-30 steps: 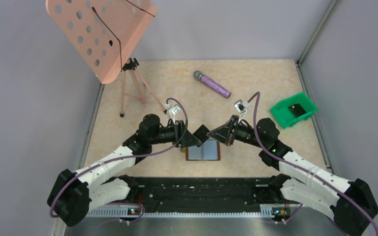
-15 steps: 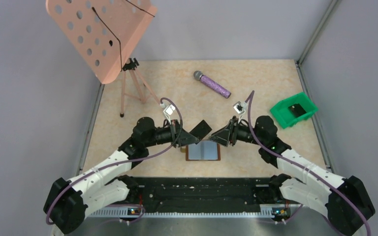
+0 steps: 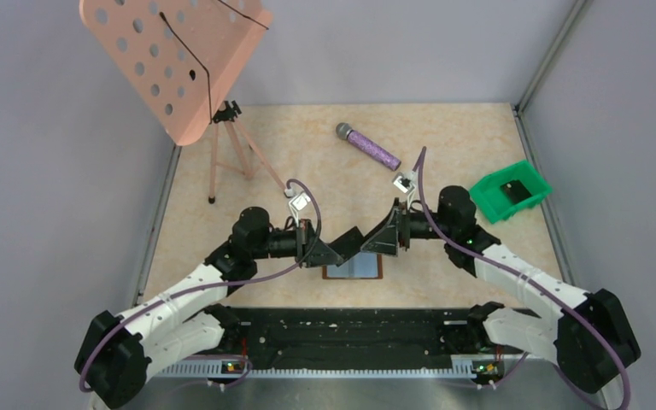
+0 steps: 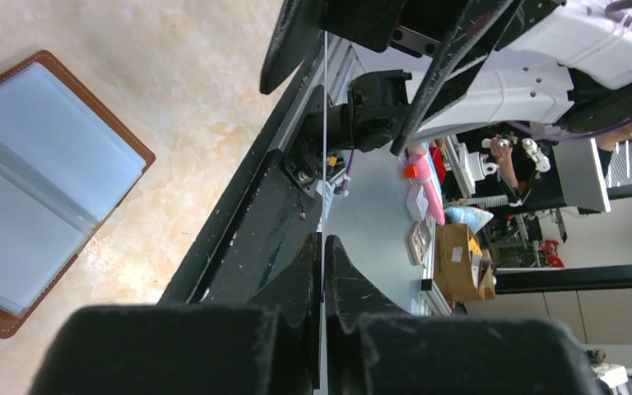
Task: Take the credit cards out of the card holder
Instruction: Place the credit card in the storage box.
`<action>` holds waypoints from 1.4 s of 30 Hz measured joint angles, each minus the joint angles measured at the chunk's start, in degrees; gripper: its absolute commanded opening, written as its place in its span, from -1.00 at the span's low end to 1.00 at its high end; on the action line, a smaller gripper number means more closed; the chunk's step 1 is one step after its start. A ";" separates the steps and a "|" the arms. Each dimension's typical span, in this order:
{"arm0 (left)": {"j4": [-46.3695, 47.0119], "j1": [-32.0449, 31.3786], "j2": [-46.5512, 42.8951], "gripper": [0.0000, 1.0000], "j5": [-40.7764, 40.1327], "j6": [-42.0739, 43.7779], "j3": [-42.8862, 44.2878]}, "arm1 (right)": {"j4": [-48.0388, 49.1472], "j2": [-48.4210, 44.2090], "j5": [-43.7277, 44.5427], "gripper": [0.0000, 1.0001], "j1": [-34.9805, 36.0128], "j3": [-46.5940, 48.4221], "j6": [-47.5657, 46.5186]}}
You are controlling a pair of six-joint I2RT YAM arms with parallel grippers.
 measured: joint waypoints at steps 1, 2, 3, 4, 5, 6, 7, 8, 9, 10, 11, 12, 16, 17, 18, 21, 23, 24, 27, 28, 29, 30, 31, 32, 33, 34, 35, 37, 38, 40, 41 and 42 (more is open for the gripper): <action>-0.02 0.00 0.07 -1.00 0.31 0.20 0.00 | 0.07 0.57 -0.24 0.22 0.00 0.11 -0.04; -0.13 0.00 0.31 -1.00 0.66 0.42 0.00 | -0.02 1.49 -0.76 0.19 0.00 0.37 -0.13; -0.20 0.00 0.63 -1.00 0.96 0.57 0.00 | 0.15 2.34 -1.01 0.13 0.00 0.57 -0.24; -0.24 0.00 1.03 -1.00 1.22 0.61 0.00 | 0.17 3.32 -1.25 0.06 0.00 0.85 -0.35; -0.31 0.00 1.46 -1.00 1.55 0.70 0.00 | 0.48 3.98 -1.40 -0.06 0.00 0.94 -0.35; -0.42 0.00 1.86 -1.00 1.79 0.74 0.00 | 0.70 4.63 -1.68 -0.27 0.00 1.07 -0.28; -0.66 0.00 2.14 -1.00 1.97 0.81 0.00 | 1.42 5.22 -1.90 -0.52 0.00 1.18 -0.11; -0.87 0.00 2.34 -1.00 1.99 0.87 0.00 | 2.12 5.64 -2.16 -0.76 0.00 1.20 0.00; -1.14 0.00 2.47 -1.00 1.99 1.03 0.00 | 2.56 5.97 -2.40 -0.93 0.00 1.29 0.24; -1.29 0.00 2.54 -1.00 1.99 1.22 0.00 | 2.71 6.27 -2.58 -1.00 0.00 1.51 0.28; -1.44 0.00 2.58 -1.00 1.97 1.49 0.00 | 3.06 6.58 -2.64 -1.00 0.00 1.66 0.39; -1.68 0.04 2.58 -0.92 1.81 1.81 0.00 | 3.28 6.88 -2.89 -1.00 0.00 1.75 0.66; -4.20 0.20 2.60 -0.13 0.04 3.63 0.42 | 4.44 7.39 -3.37 -1.00 -0.11 1.84 1.64; -5.38 0.20 2.60 -0.01 -0.66 4.17 0.76 | 4.79 7.34 -3.30 -1.00 -0.20 1.84 1.73; -6.78 0.20 2.69 0.09 -1.53 4.76 1.16 | 4.87 7.23 -3.06 -1.00 -0.39 1.90 1.92; -10.69 0.20 3.06 0.25 -4.17 6.64 2.51 | 4.37 6.45 -2.08 -1.00 -2.43 1.95 2.25; -12.94 0.20 3.21 0.38 -5.75 7.74 3.26 | 2.19 5.18 -0.59 -1.00 -4.66 2.34 2.47; -14.03 0.20 3.34 0.46 -6.64 8.33 3.63 | 0.68 4.55 0.48 -1.00 -5.81 2.80 2.27; -18.62 0.20 4.48 0.69 -10.25 10.86 5.35 | -6.12 1.99 5.64 -1.00 -10.95 5.73 1.49; -20.55 0.15 5.25 0.78 -11.69 11.69 6.27 | -8.00 1.25 7.45 -1.00 -12.76 6.54 1.36; -22.08 0.15 5.88 0.94 -12.70 12.63 7.04 | -10.05 0.31 9.53 -1.00 -14.91 7.54 1.36; -23.76 0.15 6.62 0.98 -14.01 13.44 7.96 | -12.63 -0.46 11.76 -1.00 -17.38 8.48 1.33; -25.24 0.15 7.17 0.98 -15.19 14.32 8.74 | -14.60 -0.98 13.53 -1.00 -19.04 9.20 1.09; -26.77 0.15 7.61 0.98 -16.57 15.10 9.51 | -17.03 -1.36 16.15 -1.00 -21.07 10.16 0.94; -27.78 0.15 7.74 0.98 -17.62 15.56 9.97 | -20.20 -1.60 19.82 -1.00 -23.26 11.41 0.46; -28.44 0.13 7.74 0.98 -18.58 16.00 10.14 | -22.03 -1.70 22.23 -1.00 -24.48 12.13 0.07; -29.05 0.11 7.72 0.98 -19.58 16.50 10.27 | -24.22 -1.86 25.40 -1.00 -25.92 12.87 -0.31; -30.29 0.11 7.72 0.98 -22.27 17.42 10.29 | -28.20 -2.43 31.54 -1.00 -28.48 13.70 -1.25; -30.51 0.11 7.72 0.98 -22.64 17.55 10.29 | -30.10 -2.78 34.18 -1.00 -29.92 13.94 -1.70; -31.01 0.11 7.63 0.98 -24.61 18.10 10.23 | -32.57 -3.32 38.32 -1.00 -32.94 13.97 -2.54; -31.15 0.11 7.48 0.97 -25.83 18.34 10.05 | -33.97 -3.50 40.61 -1.00 -34.86 14.03 -2.93; -31.10 0.11 7.32 0.97 -26.86 18.45 9.81 | -35.04 -3.50 42.25 -1.00 -36.50 14.21 -3.21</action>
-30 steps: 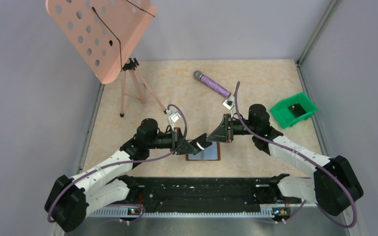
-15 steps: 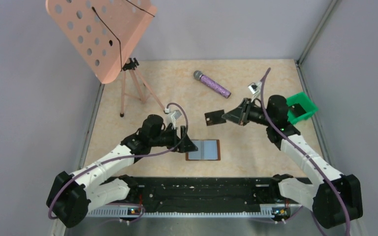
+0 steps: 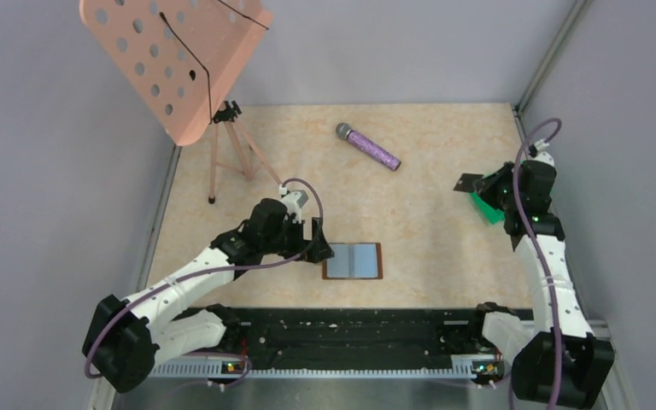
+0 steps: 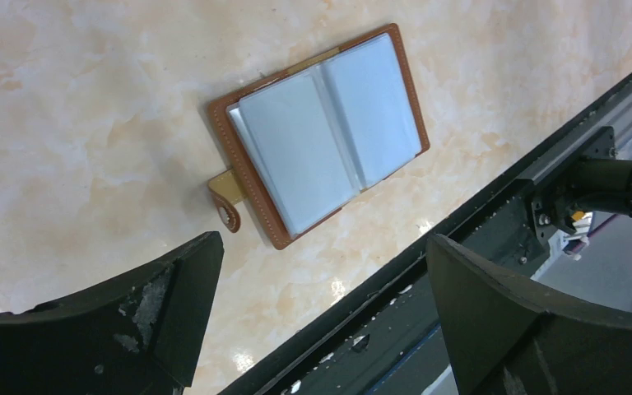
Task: Take the credit cards out of the card holder
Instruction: Place the credit card in the storage box.
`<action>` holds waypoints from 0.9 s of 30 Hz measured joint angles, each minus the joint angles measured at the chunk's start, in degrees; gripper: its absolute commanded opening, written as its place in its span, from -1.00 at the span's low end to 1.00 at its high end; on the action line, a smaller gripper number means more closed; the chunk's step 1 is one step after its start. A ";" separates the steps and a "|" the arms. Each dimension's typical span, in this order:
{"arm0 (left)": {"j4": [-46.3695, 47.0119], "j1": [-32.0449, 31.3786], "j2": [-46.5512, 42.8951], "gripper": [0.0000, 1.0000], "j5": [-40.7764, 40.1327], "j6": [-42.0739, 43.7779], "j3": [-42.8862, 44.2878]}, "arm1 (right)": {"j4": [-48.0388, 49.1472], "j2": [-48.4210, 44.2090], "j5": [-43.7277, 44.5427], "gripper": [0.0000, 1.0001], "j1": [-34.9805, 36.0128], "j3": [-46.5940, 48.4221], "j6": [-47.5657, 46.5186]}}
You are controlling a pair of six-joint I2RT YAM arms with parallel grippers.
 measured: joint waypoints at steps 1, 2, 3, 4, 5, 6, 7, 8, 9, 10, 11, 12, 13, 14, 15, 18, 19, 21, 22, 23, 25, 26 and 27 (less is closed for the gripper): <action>0.13 0.00 -0.20 0.97 -0.94 0.09 -0.42 | -0.96 0.00 1.57 -1.00 -1.79 0.17 -0.35; 0.26 0.00 -0.42 0.96 -1.66 0.11 -0.96 | -1.86 -0.02 2.89 -1.00 -3.52 0.42 -0.55; 0.46 0.00 -0.55 0.96 -2.14 0.11 -1.49 | -2.21 0.00 3.85 -1.00 -5.29 0.48 -0.79; 0.76 0.00 -0.63 0.95 -2.67 0.11 -2.14 | -2.62 0.00 5.01 -1.00 -7.17 0.59 -0.96; 1.07 0.00 -0.66 0.95 -3.02 0.11 -2.82 | -3.06 0.13 6.14 -1.00 -8.50 0.70 -1.07; 1.36 0.00 -0.63 0.95 -3.43 0.13 -3.58 | -3.30 0.46 7.39 -1.00 -9.84 0.92 -1.31; 1.40 0.00 -0.63 0.94 -3.78 0.13 -4.24 | -3.58 1.05 8.66 -1.00 -10.82 1.29 -1.51; 1.40 0.00 -0.63 0.94 -3.96 0.11 -4.70 | -3.58 1.84 9.53 -1.00 -11.45 1.68 -1.81; 1.42 0.00 -0.63 0.94 -4.07 0.11 -4.98 | -3.65 2.93 10.38 -1.00 -11.87 2.36 -2.03; 1.42 0.00 -0.63 0.94 -4.11 0.11 -5.14 | -3.80 4.42 11.32 -1.00 -12.15 3.26 -2.43; 1.53 0.00 -0.63 0.94 -4.17 0.11 -5.14 | -3.78 6.14 12.22 -1.00 -12.22 4.33 -2.86; 1.75 0.00 -0.63 0.93 -4.24 0.11 -5.14 | -3.72 7.69 12.90 -1.00 -12.24 5.22 -3.19; 2.01 0.00 -0.63 0.94 -4.26 0.11 -5.14 | -3.67 8.87 13.49 -1.00 -12.24 5.90 -3.39; 2.12 0.00 -0.63 0.94 -4.26 0.11 -5.14 | -3.67 10.14 14.21 -1.00 -12.24 6.67 -3.56; 2.19 0.00 -0.66 0.93 -4.26 0.11 -5.14 | -3.72 11.13 14.86 -1.00 -12.24 7.26 -3.76; 2.14 0.00 -0.83 0.93 -4.46 0.11 -5.14 | -3.87 14.14 17.16 -1.00 -12.26 9.11 -4.13; 2.14 0.00 -0.98 0.93 -4.50 0.11 -5.14 | -3.93 15.17 17.70 -1.00 -12.26 9.77 -4.24; 2.14 0.00 -1.16 0.93 -4.72 0.11 -5.14 | -4.00 16.83 18.51 -1.00 -12.26 10.71 -4.31; 2.14 0.00 -1.16 0.93 -4.76 0.11 -5.14 | -4.07 17.46 18.62 -1.00 -12.26 11.06 -4.31; 2.10 0.00 -1.16 0.93 -4.79 0.11 -5.14 | -4.24 18.08 18.64 -1.00 -12.26 11.43 -4.26; 2.12 0.00 -1.16 0.93 -4.90 0.11 -5.14 | -4.79 18.97 18.58 -1.00 -12.26 11.96 -4.26; 2.10 0.00 -1.16 0.93 -4.92 0.11 -5.11 | -5.25 19.58 18.56 -1.00 -12.26 12.37 -4.26; 2.10 0.00 -1.16 0.93 -5.05 0.11 -5.11 | -5.40 20.20 18.56 -1.00 -12.26 12.70 -4.24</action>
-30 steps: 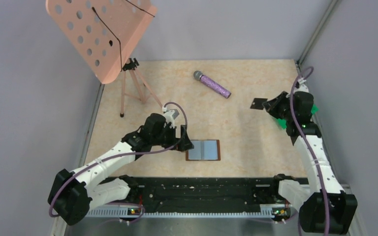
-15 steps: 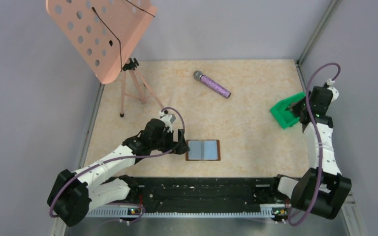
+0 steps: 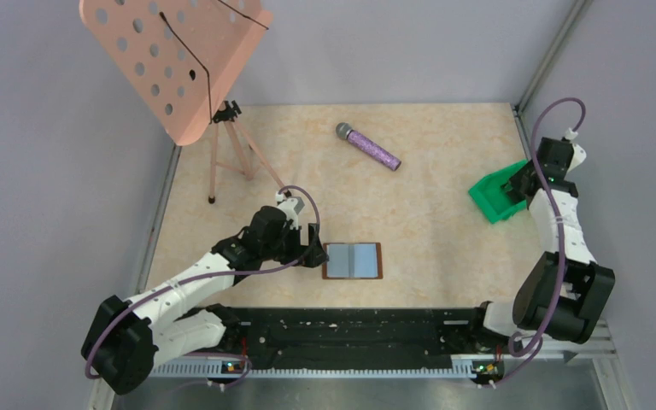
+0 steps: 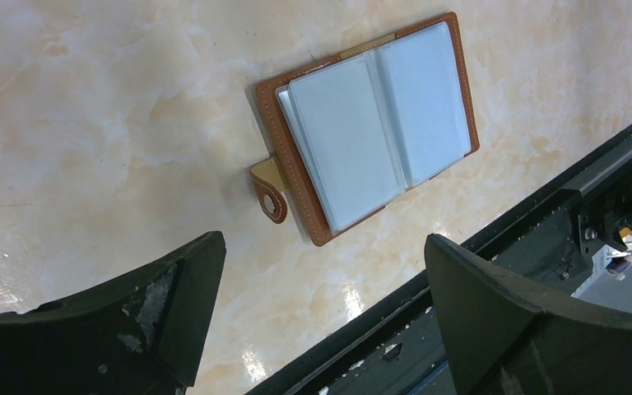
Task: Take the credit cards out of the card holder
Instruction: Place the credit card in the storage box.
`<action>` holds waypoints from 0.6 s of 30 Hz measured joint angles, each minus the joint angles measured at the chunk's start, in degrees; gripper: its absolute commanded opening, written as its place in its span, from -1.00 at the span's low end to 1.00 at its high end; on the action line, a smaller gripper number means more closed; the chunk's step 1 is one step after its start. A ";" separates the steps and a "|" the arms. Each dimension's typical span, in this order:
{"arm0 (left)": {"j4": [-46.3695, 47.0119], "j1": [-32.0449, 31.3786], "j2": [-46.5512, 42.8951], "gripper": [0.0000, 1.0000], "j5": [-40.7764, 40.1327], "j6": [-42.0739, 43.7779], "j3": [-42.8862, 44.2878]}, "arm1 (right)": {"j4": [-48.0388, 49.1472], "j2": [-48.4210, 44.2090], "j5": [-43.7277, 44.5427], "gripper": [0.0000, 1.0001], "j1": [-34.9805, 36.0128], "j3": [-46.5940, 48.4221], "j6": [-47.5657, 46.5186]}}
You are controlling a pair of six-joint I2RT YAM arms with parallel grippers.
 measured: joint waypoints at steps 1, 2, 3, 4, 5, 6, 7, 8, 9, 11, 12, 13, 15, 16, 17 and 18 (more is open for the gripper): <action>0.00 0.00 0.00 0.93 -0.13 0.00 0.00 | -0.15 0.68 0.00 -1.00 -0.02 0.33 -0.02; -0.02 0.00 0.00 0.93 -0.26 0.00 0.00 | -0.35 1.44 -0.02 -1.00 -0.02 0.70 -0.02; -0.02 0.00 0.00 0.93 -0.31 0.00 0.00 | -0.48 2.16 0.00 -1.00 -0.04 0.90 -0.02; -0.02 0.00 0.00 0.93 -0.39 0.00 0.00 | -0.48 2.75 -0.02 -1.00 -0.07 0.92 0.00; -0.02 0.00 0.00 0.92 -0.52 0.00 0.00 | -0.74 3.23 -0.07 -1.00 -0.11 0.92 0.00; -0.04 0.00 0.00 0.92 -0.61 0.00 0.02 | -0.92 3.67 -0.22 -1.00 -0.15 0.92 0.02; -0.04 0.00 0.00 0.92 -0.72 0.00 0.04 | -0.92 4.11 -0.42 -1.00 -0.20 0.92 0.07; -0.04 0.00 0.00 0.92 -0.76 0.00 0.04 | -0.87 4.35 -0.52 -1.00 -0.22 0.92 0.09; -0.04 0.00 0.00 0.92 -0.83 0.00 0.04 | -0.87 4.76 -0.74 -1.00 -0.22 0.92 0.13; -0.17 0.00 0.00 0.92 -0.92 0.00 0.04 | -0.85 5.77 -1.25 -1.00 -0.24 0.96 0.44; -0.28 0.00 0.00 0.92 -0.98 0.00 0.04 | -0.90 6.45 -1.49 -1.00 -0.26 1.07 0.50; -0.35 0.00 0.00 0.92 -1.14 0.00 0.04 | -0.94 7.15 -1.62 -1.00 -0.26 1.25 0.57; -0.42 0.00 0.00 0.92 -1.33 0.00 0.04 | -0.96 8.39 -1.95 -1.00 -0.26 1.60 0.90; -0.42 0.00 0.00 0.92 -1.40 0.00 0.04 | -0.85 8.76 -1.99 -1.00 -0.28 1.73 0.94; -0.44 0.00 -0.02 0.92 -1.64 0.00 0.04 | -0.87 9.29 -2.14 -1.00 -0.33 2.01 1.03; -0.44 0.00 -0.07 0.92 -1.79 0.00 0.04 | -0.72 9.75 -2.23 -1.00 -0.37 2.23 1.16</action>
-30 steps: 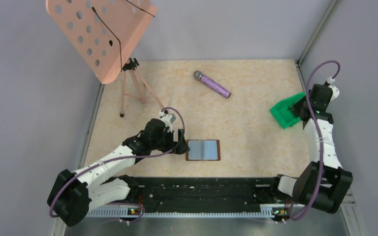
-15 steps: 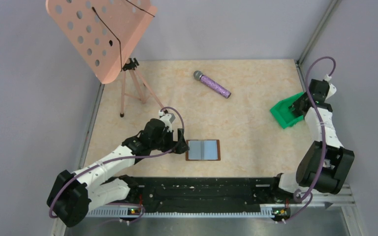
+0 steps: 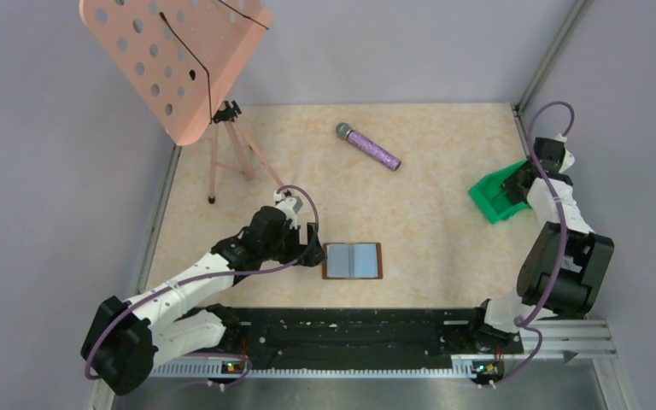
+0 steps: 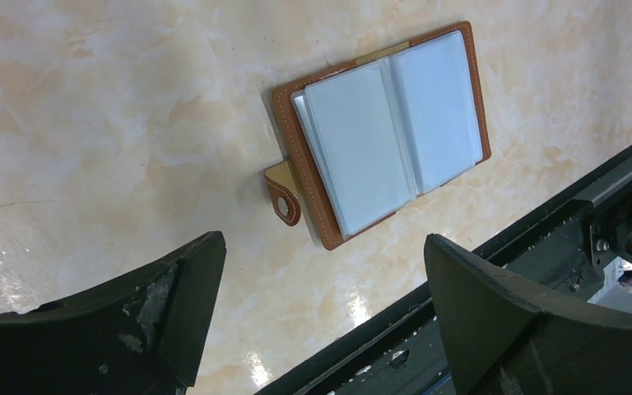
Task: Take the credit cards out of the card holder
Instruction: Place the credit card in the storage box.
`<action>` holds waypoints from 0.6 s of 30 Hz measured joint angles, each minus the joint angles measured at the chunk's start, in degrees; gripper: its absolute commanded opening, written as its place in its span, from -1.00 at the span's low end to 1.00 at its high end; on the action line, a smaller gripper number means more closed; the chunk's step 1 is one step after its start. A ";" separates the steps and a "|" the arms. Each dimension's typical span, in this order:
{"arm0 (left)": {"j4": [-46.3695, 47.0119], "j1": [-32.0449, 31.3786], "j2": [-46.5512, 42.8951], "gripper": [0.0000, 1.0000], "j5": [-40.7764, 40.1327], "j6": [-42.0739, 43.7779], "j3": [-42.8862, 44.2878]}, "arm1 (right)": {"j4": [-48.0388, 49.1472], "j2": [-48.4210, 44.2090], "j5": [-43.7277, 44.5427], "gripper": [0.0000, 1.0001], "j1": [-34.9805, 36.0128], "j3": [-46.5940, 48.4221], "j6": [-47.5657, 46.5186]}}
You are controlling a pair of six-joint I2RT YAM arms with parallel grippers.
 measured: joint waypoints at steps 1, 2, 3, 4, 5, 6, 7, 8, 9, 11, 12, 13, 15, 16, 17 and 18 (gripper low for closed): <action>-0.02 0.00 -0.09 0.92 -0.20 0.00 0.00 | 0.02 0.37 -0.13 -1.00 -0.02 0.22 0.04; -0.04 0.00 -0.20 0.92 -0.42 0.00 0.00 | 0.02 0.83 -0.31 -1.00 -0.11 0.50 0.22; -0.02 0.00 -0.20 0.92 -0.50 0.00 0.02 | 0.22 1.07 -0.37 -1.00 -0.17 0.55 0.24; -0.04 0.00 -0.20 0.92 -0.61 0.00 0.02 | 0.39 1.36 -0.39 -1.00 -0.24 0.57 0.28; -0.09 0.00 -0.20 0.91 -0.66 0.00 0.02 | 0.48 1.68 -0.37 -1.00 -0.28 0.57 0.33; -0.09 0.00 -0.20 0.91 -0.66 0.00 0.04 | 0.48 1.92 -0.39 -1.00 -0.35 0.57 0.37; -0.13 0.00 -0.20 0.91 -0.66 0.00 0.09 | 0.48 2.23 -0.39 -1.00 -0.35 0.57 0.39; -0.17 0.00 -0.20 0.92 -0.66 0.00 0.11 | 0.48 2.56 -0.39 -1.00 -0.37 0.59 0.42; -0.22 0.00 -0.20 0.91 -0.66 0.00 0.15 | 0.44 2.93 -0.39 -1.00 -0.39 0.74 0.42; -0.44 0.00 -0.20 0.91 -0.70 0.00 0.24 | 0.48 3.74 -0.37 -1.00 -0.44 1.36 0.44; -0.46 0.00 -0.20 0.91 -0.76 0.00 0.26 | 0.52 4.00 -0.37 -1.00 -0.48 1.64 0.44; -0.48 0.00 -0.20 0.91 -0.87 0.00 0.26 | 0.76 4.24 -0.35 -1.00 -0.55 1.79 0.44; -0.57 0.00 -0.20 0.91 -1.05 0.00 0.28 | 1.05 4.59 -0.24 -1.00 -0.66 2.08 0.44; -0.63 0.00 -0.20 0.91 -1.07 0.00 0.31 | 1.16 4.68 -0.13 -1.00 -0.70 2.12 0.44; -0.66 0.00 -0.20 0.91 -1.11 0.00 0.33 | 1.18 4.68 -0.11 -1.00 -0.70 2.12 0.42; -0.68 0.00 -0.20 0.91 -1.16 0.00 0.33 | 1.18 4.68 -0.07 -1.00 -0.70 2.12 0.42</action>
